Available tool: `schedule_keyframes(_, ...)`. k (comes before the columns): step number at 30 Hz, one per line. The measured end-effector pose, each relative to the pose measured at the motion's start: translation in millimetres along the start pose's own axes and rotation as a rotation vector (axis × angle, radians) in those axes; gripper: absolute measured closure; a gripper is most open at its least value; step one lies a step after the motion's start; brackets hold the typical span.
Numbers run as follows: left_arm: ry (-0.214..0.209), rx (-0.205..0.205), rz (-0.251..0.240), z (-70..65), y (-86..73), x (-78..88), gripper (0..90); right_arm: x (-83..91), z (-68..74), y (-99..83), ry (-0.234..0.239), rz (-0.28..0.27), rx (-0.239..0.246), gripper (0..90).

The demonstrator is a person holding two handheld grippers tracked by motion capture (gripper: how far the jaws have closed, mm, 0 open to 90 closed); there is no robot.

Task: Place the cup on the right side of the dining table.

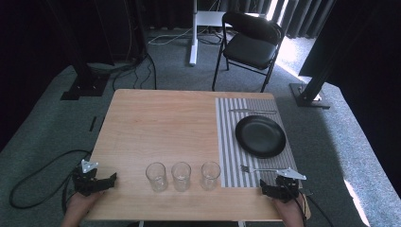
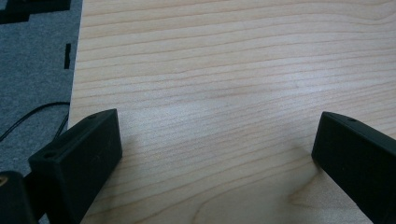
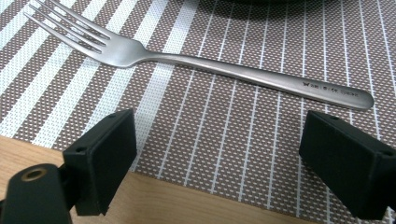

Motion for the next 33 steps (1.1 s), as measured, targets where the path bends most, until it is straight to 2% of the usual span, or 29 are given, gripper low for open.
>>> schedule_keyframes(18,0.0,0.0,0.0,0.0,0.1,0.0,1.9,2.5,0.2,0.1,0.014,0.009,0.022,11.1)
schedule_keyframes(22,0.0,0.0,0.0,0.0,0.1,0.0,1.9,7.1,2.4,-0.6,0.027,-0.002,0.025,11.2)
schedule_keyframes(25,0.0,0.0,0.0,0.0,0.1,0.0,1.9,9.5,3.4,0.4,0.015,-0.014,0.034,11.2)
schedule_keyframes(28,0.0,0.0,0.0,0.0,0.1,0.0,1.9,12.3,5.5,2.2,0.045,-0.017,0.033,12.4)
schedule_keyframes(33,-0.002,-0.002,0.0,0.2,0.2,-0.1,1.9,13.9,9.3,2.9,0.061,-0.023,0.048,12.4)
Point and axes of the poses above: each handheld gripper's, and its own axes: x roughly backward along the jaws, y roughly out of its top, z roughly to its left, the point moved 5 cm from there along -x, roughly forward along the jaws, and after that the axes turned 6 degrees about -y, right-handed, at the moved point
